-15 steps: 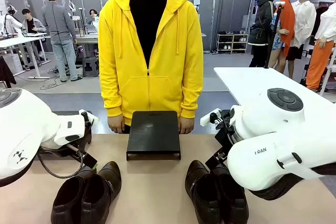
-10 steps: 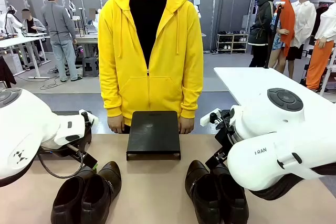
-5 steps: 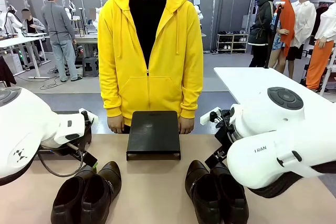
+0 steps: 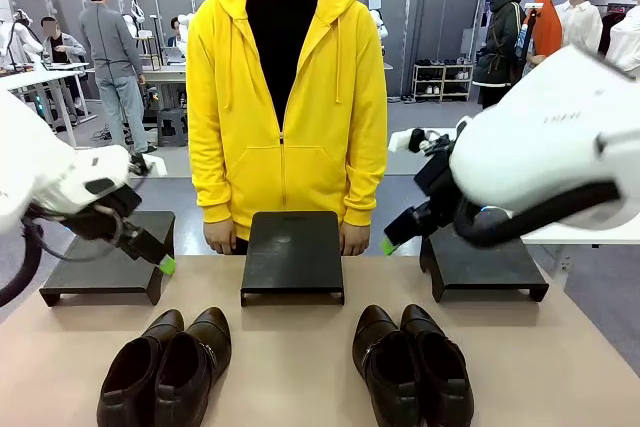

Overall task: Place the shoes on the stand as instructed by the person.
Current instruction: Pick up one pair of Shoes and place it on the Shoes Stand indicated by the person.

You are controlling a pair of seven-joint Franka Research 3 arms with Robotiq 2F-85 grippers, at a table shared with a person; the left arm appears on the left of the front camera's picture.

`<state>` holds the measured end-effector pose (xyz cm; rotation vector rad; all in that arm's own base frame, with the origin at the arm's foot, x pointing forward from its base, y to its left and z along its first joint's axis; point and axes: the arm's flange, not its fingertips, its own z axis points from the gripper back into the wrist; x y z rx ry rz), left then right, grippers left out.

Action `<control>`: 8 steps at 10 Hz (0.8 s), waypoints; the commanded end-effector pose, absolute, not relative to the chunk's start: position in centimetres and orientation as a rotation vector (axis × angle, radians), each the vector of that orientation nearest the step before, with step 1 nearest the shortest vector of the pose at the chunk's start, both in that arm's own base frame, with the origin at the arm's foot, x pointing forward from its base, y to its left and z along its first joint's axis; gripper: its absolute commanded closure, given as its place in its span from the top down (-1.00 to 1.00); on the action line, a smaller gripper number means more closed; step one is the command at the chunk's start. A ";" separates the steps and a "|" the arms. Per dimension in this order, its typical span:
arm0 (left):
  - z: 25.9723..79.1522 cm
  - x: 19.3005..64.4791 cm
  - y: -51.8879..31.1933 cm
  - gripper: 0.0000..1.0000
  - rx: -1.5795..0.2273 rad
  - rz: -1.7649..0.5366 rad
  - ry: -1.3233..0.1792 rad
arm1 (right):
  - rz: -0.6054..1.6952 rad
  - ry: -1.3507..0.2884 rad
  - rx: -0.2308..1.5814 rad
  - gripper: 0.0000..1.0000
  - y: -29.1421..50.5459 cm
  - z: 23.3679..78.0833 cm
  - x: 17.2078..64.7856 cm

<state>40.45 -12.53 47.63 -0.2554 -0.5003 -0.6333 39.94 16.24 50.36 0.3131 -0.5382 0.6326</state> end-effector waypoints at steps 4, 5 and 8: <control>51.6 36.8 -1.7 1.00 -0.901 -0.530 -0.404 | 0.504 -0.302 0.863 1.00 2.6 52.3 39.4; 51.9 35.0 1.6 1.00 -1.000 -0.492 -0.393 | 0.438 -0.326 0.986 1.00 -1.6 51.9 38.3; 51.1 29.4 11.4 1.00 -1.127 -0.348 -0.431 | 0.278 -0.469 1.232 1.00 -12.5 49.4 33.5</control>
